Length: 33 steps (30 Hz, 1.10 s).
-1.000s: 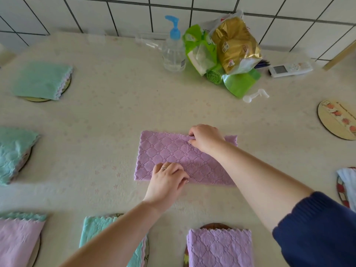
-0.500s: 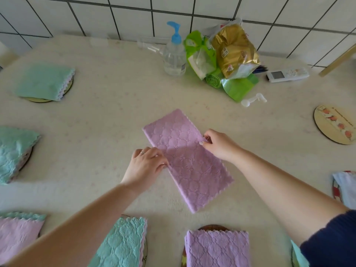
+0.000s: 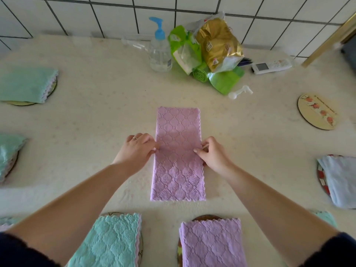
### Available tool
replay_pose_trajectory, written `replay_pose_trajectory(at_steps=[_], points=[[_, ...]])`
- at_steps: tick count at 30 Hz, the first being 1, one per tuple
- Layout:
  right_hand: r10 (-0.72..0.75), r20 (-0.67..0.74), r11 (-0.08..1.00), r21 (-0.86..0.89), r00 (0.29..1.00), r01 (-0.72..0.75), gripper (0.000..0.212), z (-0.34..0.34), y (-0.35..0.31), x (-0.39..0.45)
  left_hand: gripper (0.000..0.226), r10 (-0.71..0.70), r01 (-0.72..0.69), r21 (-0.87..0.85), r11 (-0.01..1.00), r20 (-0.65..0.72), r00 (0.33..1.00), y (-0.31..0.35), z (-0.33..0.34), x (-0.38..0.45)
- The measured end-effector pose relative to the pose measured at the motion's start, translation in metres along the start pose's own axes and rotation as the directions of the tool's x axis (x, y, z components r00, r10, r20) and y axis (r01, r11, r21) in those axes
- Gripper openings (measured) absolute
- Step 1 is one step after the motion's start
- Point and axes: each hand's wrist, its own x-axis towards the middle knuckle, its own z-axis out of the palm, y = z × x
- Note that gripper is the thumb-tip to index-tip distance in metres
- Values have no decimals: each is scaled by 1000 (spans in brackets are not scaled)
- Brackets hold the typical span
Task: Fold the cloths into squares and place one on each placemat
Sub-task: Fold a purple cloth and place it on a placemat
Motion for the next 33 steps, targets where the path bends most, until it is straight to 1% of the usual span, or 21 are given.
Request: replay_pose_trajectory(at_steps=[2,4,5,7,8,9,11,12,13,16,18,19,20,22,24,26,28,29,30,31,33], points=[[-37,-28,999,5,999,37,21,-2,1,-7,20,54,-54,14,998,-18,998,2,1,-10],[-97,-18,994,49,995,98,8,-4,8,-16,28,164,-163,31,986,-23,986,4,2,-22],[-129,25,987,101,991,126,12,-6,13,-21,31,225,-224,33,974,-29,974,3,4,-28],[-177,152,976,157,972,154,36,-10,26,-30,37,289,-289,-11,957,-27,957,0,10,-39],[-185,212,978,137,960,158,46,-12,30,-35,41,293,-293,-35,955,-19,956,-1,13,-43],[-186,254,981,96,949,167,51,-14,34,-38,42,292,-292,-47,955,-14,956,-3,15,-46],[-202,279,979,31,939,201,50,-13,36,-43,33,292,-292,-45,955,-5,956,-3,16,-49],[-209,267,977,25,941,210,46,-11,36,-44,25,289,-288,-42,957,-1,957,-3,15,-49],[-206,246,979,42,947,202,41,-9,36,-44,22,275,-275,-46,960,1,961,-2,13,-48],[-185,145,974,157,972,162,34,-3,37,-44,33,223,-223,-99,970,-18,975,0,11,-44],[-184,77,948,278,980,156,29,-2,36,-43,25,165,-172,-167,971,-55,985,3,11,-42],[-175,31,935,318,984,157,27,-3,35,-42,21,107,-120,-220,968,-69,992,5,12,-40],[-169,-28,926,338,985,169,25,-3,31,-41,22,18,-37,-296,955,-64,998,9,10,-38],[-167,-153,922,325,974,209,23,-3,25,-38,20,-169,137,-451,882,-30,985,19,1,-32],[-127,-232,908,364,964,207,27,-4,18,-33,14,-282,233,-545,806,-7,959,26,-2,-21],[-84,-252,889,418,964,186,23,-5,10,-25,12,-399,304,-666,681,10,917,29,-1,-10],[-65,-247,875,452,967,174,21,-7,0,-14,20,-474,324,-790,520,48,879,32,0,0],[-66,-253,873,453,965,179,21,-8,-5,-8,24,-490,331,-822,463,74,869,32,1,5],[-67,-261,877,445,963,181,18,-8,-9,-3,28,-494,342,-829,443,93,864,33,1,10],[-63,-267,885,430,962,178,15,-8,-13,3,33,-490,352,-822,447,105,866,35,-1,15],[-47,-275,905,396,960,158,9,-7,-18,15,56,-477,350,-808,474,98,873,35,-1,26]])
